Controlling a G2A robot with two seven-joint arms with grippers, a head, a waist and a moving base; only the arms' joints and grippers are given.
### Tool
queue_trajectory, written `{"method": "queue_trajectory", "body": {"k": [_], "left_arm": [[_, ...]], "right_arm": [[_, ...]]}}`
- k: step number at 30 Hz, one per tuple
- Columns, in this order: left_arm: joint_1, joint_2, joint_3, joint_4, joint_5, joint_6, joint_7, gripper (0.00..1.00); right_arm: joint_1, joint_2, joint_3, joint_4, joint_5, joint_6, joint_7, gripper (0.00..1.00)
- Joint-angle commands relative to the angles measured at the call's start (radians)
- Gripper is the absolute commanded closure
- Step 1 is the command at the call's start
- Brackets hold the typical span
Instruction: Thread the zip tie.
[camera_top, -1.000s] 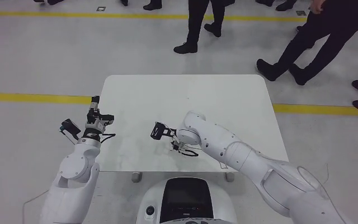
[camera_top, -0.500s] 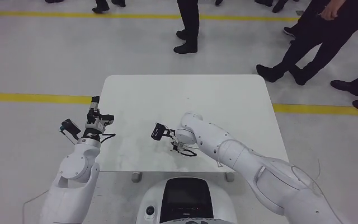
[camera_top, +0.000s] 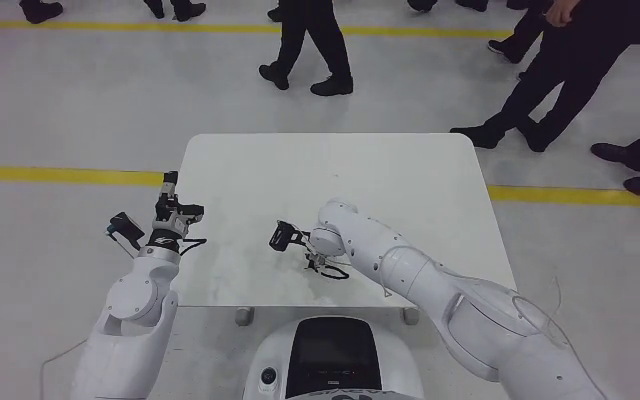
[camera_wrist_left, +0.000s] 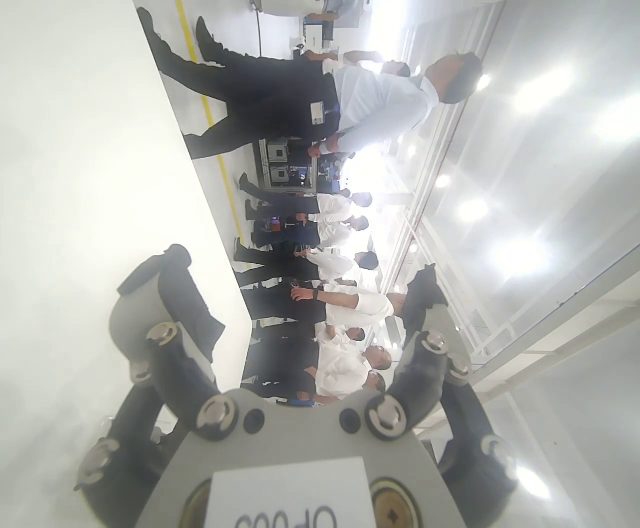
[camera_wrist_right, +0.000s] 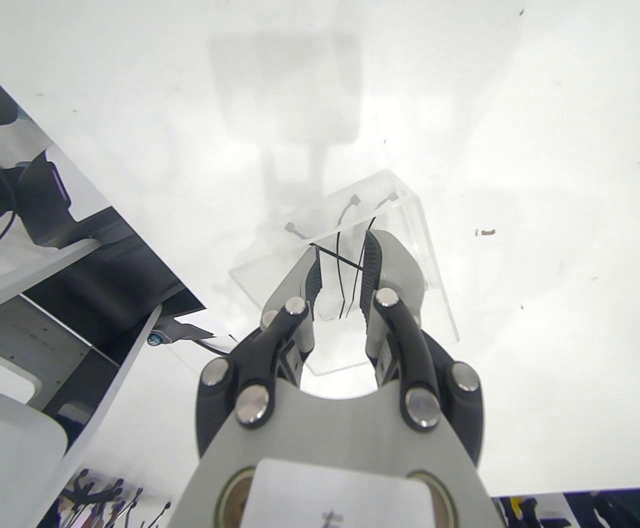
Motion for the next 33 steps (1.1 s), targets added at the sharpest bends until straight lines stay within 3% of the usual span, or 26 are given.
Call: {"method": "queue_trajectory", "body": {"k": [1,9,13,21,33], "left_arm": [[0.000,0.000,0.000,0.000,0.000,0.000,0.000,0.00],[0.000,0.000,0.000,0.000,0.000,0.000,0.000,0.00],[0.000,0.000,0.000,0.000,0.000,0.000,0.000,0.00],[0.000,0.000,0.000,0.000,0.000,0.000,0.000,0.00],[0.000,0.000,0.000,0.000,0.000,0.000,0.000,0.00]], "right_arm": [[0.001,-0.006,-0.001,0.009,0.002,-0.002,0.003,0.84],[0.005,-0.027,-0.001,0.044,0.005,0.001,0.007,0.95],[0.006,-0.036,0.001,0.061,0.008,-0.001,0.010,0.95],[0.010,-0.048,0.006,0.073,-0.001,0.005,0.006,0.84],[0.008,-0.057,0.019,0.087,-0.011,-0.002,0.020,0.86]]}}
